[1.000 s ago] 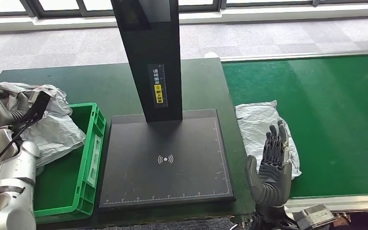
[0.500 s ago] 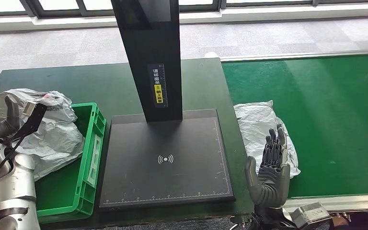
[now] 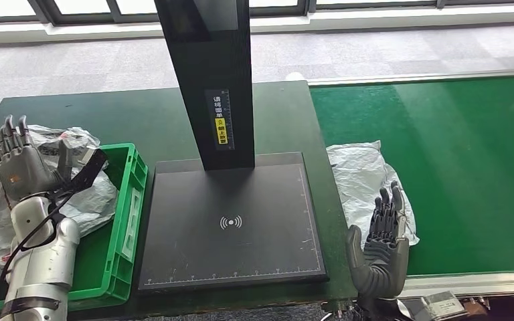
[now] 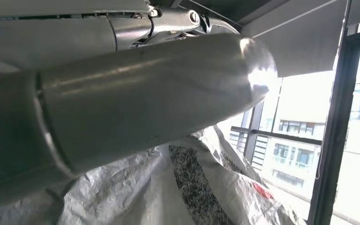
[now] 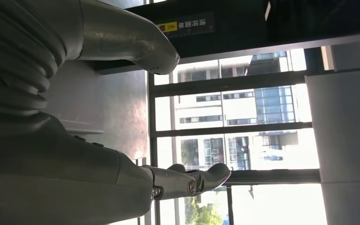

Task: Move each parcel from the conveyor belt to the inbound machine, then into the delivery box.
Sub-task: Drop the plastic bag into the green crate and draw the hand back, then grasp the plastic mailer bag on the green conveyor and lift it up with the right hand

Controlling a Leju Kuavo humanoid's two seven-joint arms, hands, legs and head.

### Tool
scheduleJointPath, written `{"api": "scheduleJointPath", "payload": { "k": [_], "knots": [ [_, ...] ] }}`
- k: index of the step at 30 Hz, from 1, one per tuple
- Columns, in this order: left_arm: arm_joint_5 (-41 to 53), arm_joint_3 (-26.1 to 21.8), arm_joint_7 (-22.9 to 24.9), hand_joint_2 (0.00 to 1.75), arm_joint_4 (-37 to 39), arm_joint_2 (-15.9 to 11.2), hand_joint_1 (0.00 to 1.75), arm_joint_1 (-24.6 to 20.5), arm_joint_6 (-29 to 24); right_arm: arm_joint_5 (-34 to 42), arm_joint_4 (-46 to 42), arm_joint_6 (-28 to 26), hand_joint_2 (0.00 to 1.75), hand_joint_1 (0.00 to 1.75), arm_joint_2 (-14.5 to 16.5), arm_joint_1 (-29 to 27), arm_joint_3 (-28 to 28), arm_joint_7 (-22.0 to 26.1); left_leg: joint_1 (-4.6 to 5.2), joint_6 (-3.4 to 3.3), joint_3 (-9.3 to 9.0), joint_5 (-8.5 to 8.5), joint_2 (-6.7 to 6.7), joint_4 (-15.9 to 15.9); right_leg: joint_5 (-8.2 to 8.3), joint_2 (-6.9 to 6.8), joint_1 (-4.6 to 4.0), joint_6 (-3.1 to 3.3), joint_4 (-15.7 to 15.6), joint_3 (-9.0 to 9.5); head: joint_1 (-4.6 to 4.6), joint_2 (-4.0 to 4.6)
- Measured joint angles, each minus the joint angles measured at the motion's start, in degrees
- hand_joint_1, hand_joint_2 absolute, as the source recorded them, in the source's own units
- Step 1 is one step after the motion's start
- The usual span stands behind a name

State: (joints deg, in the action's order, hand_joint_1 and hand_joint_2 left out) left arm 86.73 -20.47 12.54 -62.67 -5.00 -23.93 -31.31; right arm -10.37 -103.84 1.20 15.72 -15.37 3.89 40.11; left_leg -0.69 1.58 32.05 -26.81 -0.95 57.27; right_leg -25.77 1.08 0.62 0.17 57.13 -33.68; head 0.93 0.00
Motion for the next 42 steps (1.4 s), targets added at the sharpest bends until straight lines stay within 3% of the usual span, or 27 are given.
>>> {"api": "scheduleJointPath", "payload": {
  "k": [3,5,8,12,14,15,19,25,27,29,31,33,38,42],
  "knots": [
    [-1.76,0.59,-1.21,0.0,-0.77,0.25,0.0,1.01,-0.26,-0.21,-0.11,-0.12,1.75,0.0,0.0,-0.06,-0.03,0.0,0.0,0.0,0.0,0.0,0.02,0.0,0.0,0.02,0.0,0.0,0.0,-0.01,0.0,0.0],
    [-8.72,0.73,-6.42,0.0,-3.07,0.88,0.0,2.5,-2.11,-0.34,-0.22,-0.51,1.75,0.0,0.0,-0.19,-0.3,0.0,0.01,0.0,0.0,-0.01,0.04,0.0,0.0,0.03,0.01,0.0,0.0,-0.02,0.0,0.0],
    [-27.94,1.56,-19.89,0.0,-10.24,2.83,0.0,6.43,-5.93,-1.0,-0.59,-1.43,1.75,0.0,0.1,-0.45,-1.43,-0.07,0.04,0.0,0.0,-0.07,0.06,0.0,-0.01,0.05,0.03,-0.02,-0.02,-0.02,-0.01,0.0],
    [-56.96,5.34,-42.26,0.0,-22.93,7.22,0.0,13.85,-8.17,-5.66,-0.56,-4.45,1.75,0.0,0.62,-0.31,-4.38,-2.45,0.09,-0.04,-0.01,-0.18,0.09,0.01,-0.08,0.06,0.08,-0.11,-0.07,0.0,-0.01,0.0],
    [-69.8,9.02,-49.81,0.0,-29.17,9.41,0.0,17.72,-7.18,-8.67,0.09,-7.29,1.75,0.0,0.7,0.13,-6.66,-4.61,0.12,-0.11,-0.01,-0.24,0.06,0.01,-0.12,0.04,0.11,-0.17,-0.09,0.03,0.0,0.0],
    [-74.02,11.22,-51.15,0.0,-31.88,10.34,0.0,19.38,-6.59,-9.7,0.56,-8.47,1.75,0.0,0.7,0.35,-7.92,-5.36,0.13,-0.15,0.0,-0.26,0.03,0.01,-0.15,0.0,0.13,-0.21,-0.1,0.06,0.0,0.0],
    [-77.72,17.27,-51.47,0.0,-39.06,12.54,0.0,23.34,-5.77,-10.79,1.98,-9.91,1.75,0.0,0.7,0.78,-11.6,-6.15,0.15,-0.2,-0.02,-0.29,-0.04,0.01,-0.2,-0.1,0.16,-0.3,-0.1,0.14,-0.01,0.0],
    [-77.93,20.42,-51.47,0.0,-43.61,13.94,0.0,25.34,-5.15,-11.36,3.14,-10.2,1.75,0.0,0.7,1.28,-13.84,-6.36,0.13,-0.17,-0.06,-0.27,-0.02,0.0,-0.2,-0.1,0.13,-0.28,-0.06,0.14,-0.01,0.0],
    [-78.53,20.95,-51.47,0.0,-43.51,14.34,0.0,25.55,-0.29,-14.34,3.96,-12.38,1.75,0.0,0.65,2.03,-14.64,-8.01,0.13,-0.17,-0.07,-0.26,-0.02,0.0,-0.2,-0.09,0.14,-0.28,-0.06,0.15,-0.01,0.0],
    [-79.43,21.61,-51.47,0.0,-41.72,15.09,0.0,25.69,9.97,-21.27,6.79,-16.92,1.75,0.0,0.28,4.33,-16.6,-11.59,0.13,-0.19,-0.07,-0.25,-0.02,0.0,-0.19,-0.08,0.17,-0.28,-0.07,0.17,-0.01,0.0],
    [-80.29,22.39,-51.47,0.0,-39.43,15.91,0.0,25.9,18.85,-28.96,11.4,-21.13,1.75,0.0,-0.62,7.83,-19.26,-15.3,0.13,-0.22,-0.06,-0.23,0.04,0.01,-0.14,-0.02,0.23,-0.32,-0.07,0.18,-0.01,0.0],
    [-80.54,23.17,-51.47,0.0,-37.67,16.31,0.0,26.02,22.15,-35.53,17.59,-24.2,1.75,0.0,-2.08,12.07,-22.11,-18.77,0.15,-0.27,-0.07,-0.21,0.12,0.02,-0.06,0.08,0.31,-0.4,-0.08,0.17,-0.01,0.0],
    [-79.58,24.54,-51.47,0.0,-34.12,17.2,0.0,25.97,22.75,-48.56,39.17,-29.05,1.75,0.0,-7.74,24.57,-28.67,-27.18,0.22,-0.43,-0.09,-0.1,0.04,0.1,0.07,0.04,0.38,-0.51,-0.11,0.17,-0.01,0.0],
    [-78.56,24.59,-51.47,0.0,-31.92,17.86,0.0,25.69,23.49,-53.79,51.73,-30.23,1.75,0.0,-11.01,30.01,-31.02,-30.88,0.25,-0.44,-0.05,-0.1,-0.01,0.11,0.07,0.01,0.36,-0.51,-0.1,0.16,-0.01,0.0]
  ]
}}
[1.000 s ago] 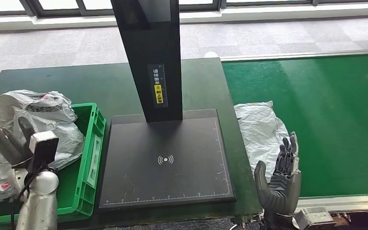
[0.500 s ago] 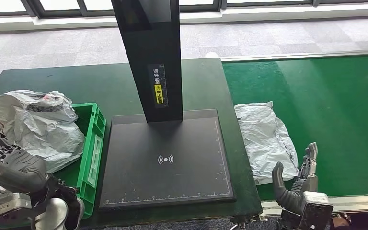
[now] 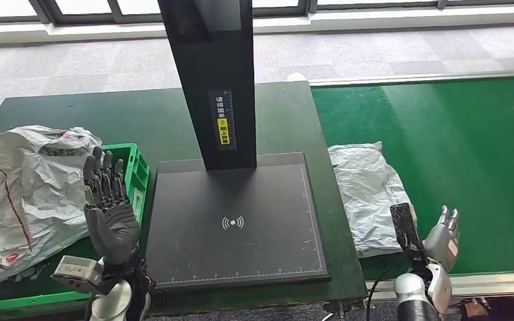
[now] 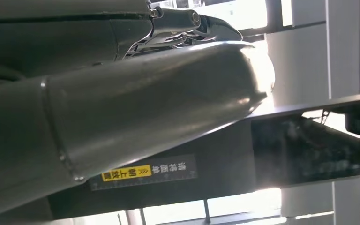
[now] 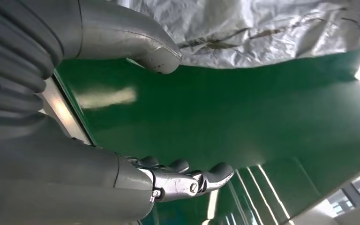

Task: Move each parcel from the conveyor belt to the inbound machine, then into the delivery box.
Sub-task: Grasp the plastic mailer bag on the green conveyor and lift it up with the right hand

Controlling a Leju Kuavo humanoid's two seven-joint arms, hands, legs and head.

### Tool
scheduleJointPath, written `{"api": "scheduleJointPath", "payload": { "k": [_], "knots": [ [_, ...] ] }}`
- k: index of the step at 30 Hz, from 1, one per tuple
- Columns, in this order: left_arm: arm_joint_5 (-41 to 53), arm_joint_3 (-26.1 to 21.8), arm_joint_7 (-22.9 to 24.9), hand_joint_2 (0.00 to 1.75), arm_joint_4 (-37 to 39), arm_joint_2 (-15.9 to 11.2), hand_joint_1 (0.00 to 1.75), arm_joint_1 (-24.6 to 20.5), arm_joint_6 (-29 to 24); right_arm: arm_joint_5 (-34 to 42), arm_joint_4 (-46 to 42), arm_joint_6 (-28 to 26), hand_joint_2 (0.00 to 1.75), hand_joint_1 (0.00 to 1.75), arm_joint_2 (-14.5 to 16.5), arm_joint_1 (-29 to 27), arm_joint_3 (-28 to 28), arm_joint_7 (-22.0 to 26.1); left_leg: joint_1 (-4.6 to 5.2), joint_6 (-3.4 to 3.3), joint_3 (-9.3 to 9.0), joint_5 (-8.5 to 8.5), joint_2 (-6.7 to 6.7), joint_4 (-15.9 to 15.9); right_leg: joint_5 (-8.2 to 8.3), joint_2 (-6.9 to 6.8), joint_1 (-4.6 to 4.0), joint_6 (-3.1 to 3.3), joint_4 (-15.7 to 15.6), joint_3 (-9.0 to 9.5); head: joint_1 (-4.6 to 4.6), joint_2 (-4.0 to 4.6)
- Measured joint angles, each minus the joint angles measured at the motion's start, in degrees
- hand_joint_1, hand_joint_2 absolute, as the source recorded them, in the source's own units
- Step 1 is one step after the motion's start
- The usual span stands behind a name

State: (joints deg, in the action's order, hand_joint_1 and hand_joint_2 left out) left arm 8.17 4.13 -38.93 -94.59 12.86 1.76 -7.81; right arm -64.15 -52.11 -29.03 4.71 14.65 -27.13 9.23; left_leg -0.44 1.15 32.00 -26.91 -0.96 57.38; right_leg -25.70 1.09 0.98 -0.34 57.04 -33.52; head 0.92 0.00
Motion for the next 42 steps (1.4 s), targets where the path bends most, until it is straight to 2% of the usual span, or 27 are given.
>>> {"api": "scheduleJointPath", "payload": {
  "k": [6,18,19,22,23,26,33,42],
  "knots": [
    [1.4,0.01,0.03,0.0,2.21,0.75,0.0,-0.94,0.73,-2.67,9.12,0.63,1.75,0.0,-1.36,2.33,-1.59,-1.68,0.0,0.02,0.06,-0.01,-0.01,-0.02,-0.04,-0.01,-0.07,0.04,0.02,-0.06,0.0,0.0],
    [3.1,0.01,0.28,0.0,3.83,1.8,0.0,-2.0,0.69,-3.98,11.44,2.52,1.75,0.0,-1.39,2.26,-2.76,-1.51,-0.01,0.01,0.07,-0.01,0.0,-0.02,-0.04,-0.01,0.0,0.04,0.02,-0.06,0.0,0.0],
    [3.13,0.01,0.29,0.0,3.88,1.82,0.0,-2.02,0.68,-3.98,11.52,2.6,1.75,0.14,-1.39,2.26,-2.76,-1.5,-0.01,0.01,0.07,-0.01,0.0,-0.02,-0.04,-0.01,0.0,0.04,0.02,-0.06,0.0,0.0],
    [3.26,0.01,0.33,0.0,4.23,1.85,0.0,-2.13,0.62,-3.98,11.83,3.43,1.75,1.45,-1.32,2.26,-2.79,-1.47,-0.01,0.01,0.07,-0.01,0.0,-0.02,-0.04,-0.01,-0.01,0.04,0.02,-0.06,0.0,0.0],
    [3.37,0.01,0.34,0.0,4.39,1.85,0.0,-2.16,0.57,-3.92,11.98,4.0,1.75,1.75,-1.27,2.27,-2.8,-1.36,-0.01,0.01,0.08,-0.01,0.0,-0.02,-0.04,-0.01,-0.01,0.04,0.02,-0.06,0.0,0.0],
    [3.84,0.01,0.36,0.0,4.72,1.85,0.0,-2.14,0.21,-2.69,12.75,6.68,1.75,1.75,-0.89,2.28,-2.81,0.6,-0.01,0.01,0.09,-0.01,-0.01,-0.02,-0.04,-0.02,-0.03,0.04,0.02,-0.06,-0.01,0.0],
    [4.15,-0.05,0.22,0.0,5.75,1.77,0.0,-2.14,-0.82,6.11,15.37,16.36,1.75,1.75,1.24,3.94,-2.83,13.47,-0.06,0.15,0.24,-0.19,0.45,-0.04,-0.06,0.4,-0.16,0.1,0.02,0.06,0.0,0.0],
    [3.99,-0.06,0.2,0.0,6.86,1.75,0.0,-2.14,-1.45,12.19,17.45,22.18,1.75,1.75,4.8,5.01,-2.18,18.7,-0.29,0.35,-0.26,-0.15,0.65,-0.05,0.06,0.61,-0.32,0.3,0.05,0.1,0.0,0.0]
  ]
}}
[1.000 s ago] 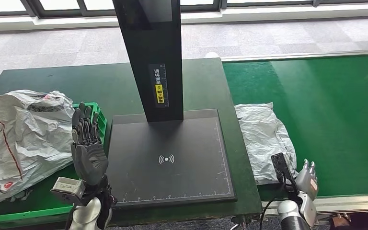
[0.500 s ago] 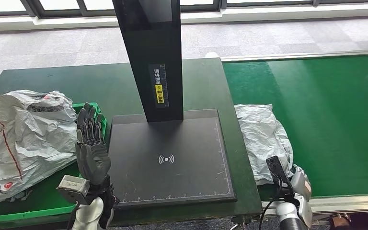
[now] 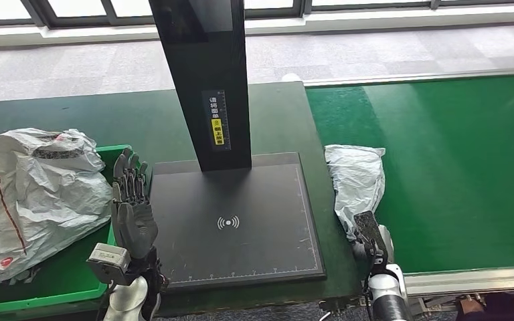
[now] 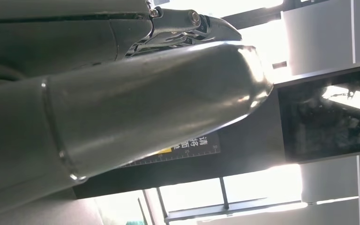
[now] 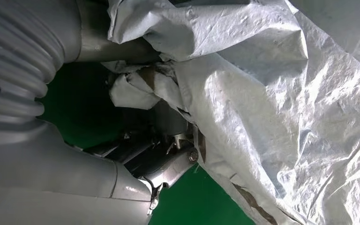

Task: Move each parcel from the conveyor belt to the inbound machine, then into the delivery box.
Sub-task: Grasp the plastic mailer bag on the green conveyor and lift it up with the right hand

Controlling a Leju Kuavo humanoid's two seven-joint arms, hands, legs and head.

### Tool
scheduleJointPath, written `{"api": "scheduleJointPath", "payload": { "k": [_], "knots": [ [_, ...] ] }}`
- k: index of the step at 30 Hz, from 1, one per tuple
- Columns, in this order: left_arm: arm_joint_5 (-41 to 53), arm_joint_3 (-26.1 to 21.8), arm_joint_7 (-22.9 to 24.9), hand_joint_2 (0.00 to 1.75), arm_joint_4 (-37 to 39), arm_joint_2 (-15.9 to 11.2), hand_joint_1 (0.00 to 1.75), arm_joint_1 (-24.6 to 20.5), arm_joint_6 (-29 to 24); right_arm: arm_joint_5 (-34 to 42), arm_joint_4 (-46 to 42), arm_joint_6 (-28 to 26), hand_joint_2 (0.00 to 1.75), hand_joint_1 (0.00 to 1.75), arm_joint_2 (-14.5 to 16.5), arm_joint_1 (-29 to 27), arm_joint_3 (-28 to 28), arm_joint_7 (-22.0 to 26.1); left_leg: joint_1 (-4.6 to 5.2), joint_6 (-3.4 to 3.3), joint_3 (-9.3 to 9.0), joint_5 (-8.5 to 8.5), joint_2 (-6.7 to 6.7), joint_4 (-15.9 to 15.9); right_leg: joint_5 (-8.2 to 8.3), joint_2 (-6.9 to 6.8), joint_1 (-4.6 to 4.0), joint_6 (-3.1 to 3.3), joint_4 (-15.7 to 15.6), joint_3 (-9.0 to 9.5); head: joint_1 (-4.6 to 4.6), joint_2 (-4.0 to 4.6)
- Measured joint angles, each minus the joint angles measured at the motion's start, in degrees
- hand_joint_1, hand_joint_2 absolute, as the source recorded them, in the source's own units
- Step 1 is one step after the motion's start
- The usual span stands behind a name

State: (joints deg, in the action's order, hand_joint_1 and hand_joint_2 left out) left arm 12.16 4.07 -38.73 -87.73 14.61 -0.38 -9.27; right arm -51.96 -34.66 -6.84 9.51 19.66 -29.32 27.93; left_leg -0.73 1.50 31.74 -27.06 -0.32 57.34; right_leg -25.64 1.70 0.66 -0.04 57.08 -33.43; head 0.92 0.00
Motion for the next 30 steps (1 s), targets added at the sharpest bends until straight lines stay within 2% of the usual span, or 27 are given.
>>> {"api": "scheduleJointPath", "payload": {
  "k": [7,11,13,17,23,30],
  "knots": [
    [-0.03,0.0,0.0,0.0,0.02,-0.01,0.0,-0.01,-0.3,2.53,0.28,1.39,1.75,1.75,1.33,-0.38,0.64,1.55,-0.25,0.3,0.24,-0.22,0.64,-0.14,-0.03,0.69,-0.12,0.3,0.02,-0.12,0.0,0.0],
    [-0.03,0.0,0.0,0.0,0.13,-0.01,0.0,0.01,-0.74,7.76,-0.56,0.91,1.75,1.75,2.31,-1.71,2.2,5.69,-0.38,0.44,0.03,-0.3,0.96,-0.31,-0.04,1.05,-0.23,0.51,0.03,-0.17,0.0,0.0],
    [-0.08,0.0,-0.01,0.0,0.15,-0.02,0.0,0.08,-1.1,12.27,-3.49,0.46,1.75,1.75,3.12,-3.56,3.82,7.77,-0.4,0.46,-0.07,-0.3,1.02,-0.45,-0.1,1.12,-0.23,0.62,0.04,-0.17,0.0,0.0],
    [-0.73,0.0,-0.09,0.0,0.24,-0.15,0.0,0.31,-1.38,19.26,-11.55,0.37,1.75,1.75,4.45,-8.09,9.13,8.4,-0.4,0.69,-0.45,-0.14,0.6,-0.63,-0.23,0.66,-0.24,0.81,0.07,-0.18,0.01,0.0],
    [-2.53,0.0,-0.17,0.0,0.83,-0.65,0.0,0.31,-1.31,29.3,-27.26,1.97,1.75,1.75,5.44,-15.35,14.89,11.9,-0.35,0.85,-0.39,-0.03,-0.07,-0.63,-0.33,0.01,-0.2,0.83,0.1,-0.1,0.0,0.0],
    [-2.75,0.0,-0.17,0.0,0.94,-0.8,0.0,0.26,-1.14,31.92,-33.07,2.71,1.75,1.75,5.53,-17.62,17.1,12.22,-0.3,0.84,-0.35,-0.03,-0.12,-0.61,-0.34,-0.07,-0.18,0.81,0.08,-0.08,0.0,0.0]
  ]
}}
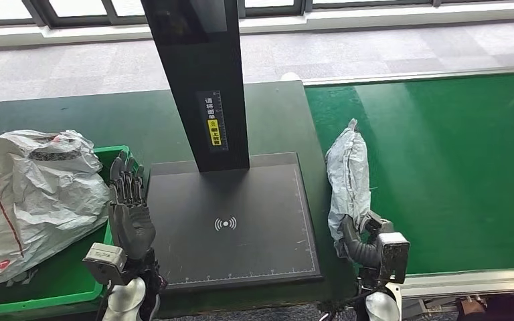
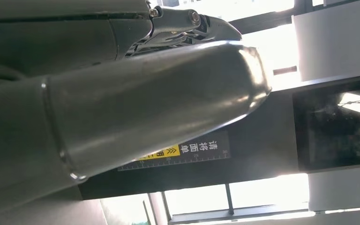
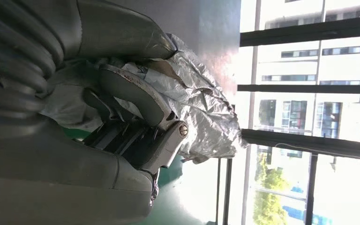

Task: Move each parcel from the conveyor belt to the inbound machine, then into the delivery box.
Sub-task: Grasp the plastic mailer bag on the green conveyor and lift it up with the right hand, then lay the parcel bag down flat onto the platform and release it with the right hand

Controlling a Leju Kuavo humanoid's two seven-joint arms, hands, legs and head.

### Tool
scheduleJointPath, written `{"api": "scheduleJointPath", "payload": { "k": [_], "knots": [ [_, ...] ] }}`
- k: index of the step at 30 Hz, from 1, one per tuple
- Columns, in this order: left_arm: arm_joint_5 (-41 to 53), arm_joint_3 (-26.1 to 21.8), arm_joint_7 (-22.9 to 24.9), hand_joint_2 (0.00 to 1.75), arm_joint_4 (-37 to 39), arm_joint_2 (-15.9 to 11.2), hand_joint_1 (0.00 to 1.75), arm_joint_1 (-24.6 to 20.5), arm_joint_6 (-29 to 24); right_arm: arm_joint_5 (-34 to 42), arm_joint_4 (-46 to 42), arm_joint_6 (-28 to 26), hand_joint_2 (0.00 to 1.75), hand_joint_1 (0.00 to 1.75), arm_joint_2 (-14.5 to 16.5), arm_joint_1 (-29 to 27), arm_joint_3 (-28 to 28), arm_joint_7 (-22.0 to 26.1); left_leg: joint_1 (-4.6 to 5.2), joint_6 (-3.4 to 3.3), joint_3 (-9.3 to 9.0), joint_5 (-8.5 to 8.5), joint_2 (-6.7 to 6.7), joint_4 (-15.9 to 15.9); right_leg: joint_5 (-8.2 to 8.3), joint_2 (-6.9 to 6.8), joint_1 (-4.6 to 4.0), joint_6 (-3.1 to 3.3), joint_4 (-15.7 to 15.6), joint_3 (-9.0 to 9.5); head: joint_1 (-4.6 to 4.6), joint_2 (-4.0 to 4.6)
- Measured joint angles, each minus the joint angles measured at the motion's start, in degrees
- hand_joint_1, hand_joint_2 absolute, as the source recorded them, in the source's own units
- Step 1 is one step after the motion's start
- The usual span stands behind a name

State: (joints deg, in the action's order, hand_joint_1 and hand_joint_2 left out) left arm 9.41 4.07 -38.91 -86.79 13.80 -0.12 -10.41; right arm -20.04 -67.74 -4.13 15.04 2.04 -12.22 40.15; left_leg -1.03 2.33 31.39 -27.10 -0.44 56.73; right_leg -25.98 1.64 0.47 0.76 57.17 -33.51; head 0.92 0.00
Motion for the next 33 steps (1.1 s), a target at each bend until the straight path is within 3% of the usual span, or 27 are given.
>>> {"api": "scheduleJointPath", "payload": {
  "k": [7,21,33],
  "knots": [
    [-0.1,-0.05,-0.02,0.0,0.33,-0.27,0.0,-0.11,0.66,3.22,-11.98,-0.94,1.75,1.75,0.17,-4.25,4.38,0.07,0.17,-0.23,0.04,0.04,-0.01,0.13,0.03,-0.17,0.16,-0.06,-0.03,0.09,0.0,0.0],
    [-0.2,-0.17,-0.02,0.0,0.4,-0.62,0.0,-0.18,0.93,5.96,-17.62,-0.37,1.75,1.75,-0.1,-5.71,9.66,0.04,0.16,-0.24,0.07,0.04,-0.1,0.13,0.03,-0.26,0.16,-0.07,-0.03,0.09,0.0,0.0],
    [-0.43,-0.2,-0.02,0.0,3.12,-0.62,0.0,-3.36,1.67,10.29,-19.14,4.77,1.75,1.75,-0.52,-2.76,23.79,0.02,0.16,-0.26,0.06,0.09,-0.16,0.13,0.04,-0.31,0.16,-0.06,-0.02,0.1,0.01,0.0]
  ]
}}
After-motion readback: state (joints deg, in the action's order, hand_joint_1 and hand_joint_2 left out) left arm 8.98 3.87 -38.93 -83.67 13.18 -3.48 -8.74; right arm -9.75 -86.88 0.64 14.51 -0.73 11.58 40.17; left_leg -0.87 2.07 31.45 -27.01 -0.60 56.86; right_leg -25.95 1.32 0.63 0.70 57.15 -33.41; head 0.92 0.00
